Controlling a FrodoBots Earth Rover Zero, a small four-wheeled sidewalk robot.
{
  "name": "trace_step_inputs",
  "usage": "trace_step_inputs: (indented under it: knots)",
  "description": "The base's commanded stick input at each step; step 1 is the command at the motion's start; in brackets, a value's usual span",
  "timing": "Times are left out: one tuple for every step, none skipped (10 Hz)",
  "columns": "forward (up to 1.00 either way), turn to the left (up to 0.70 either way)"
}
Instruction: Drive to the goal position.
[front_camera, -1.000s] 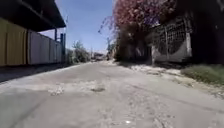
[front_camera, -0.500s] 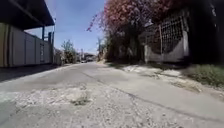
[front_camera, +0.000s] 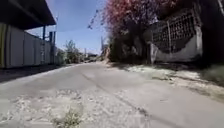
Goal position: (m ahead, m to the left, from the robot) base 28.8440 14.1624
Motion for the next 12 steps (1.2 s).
trace_step_inputs:
  knots:
    - [1.0,0.03]
    - [1.0,0.02]
    - [1.0,0.02]
    - [1.0,0.02]
    - [1.0,0.02]
    - [1.0,0.02]
    - [1.0,0.02]
    - [1.0,0.01]
    - [1.0,-0.08]
    - [1.0,-0.24]
    - [1.0,-0.34]
    - [1.0,-0.3]
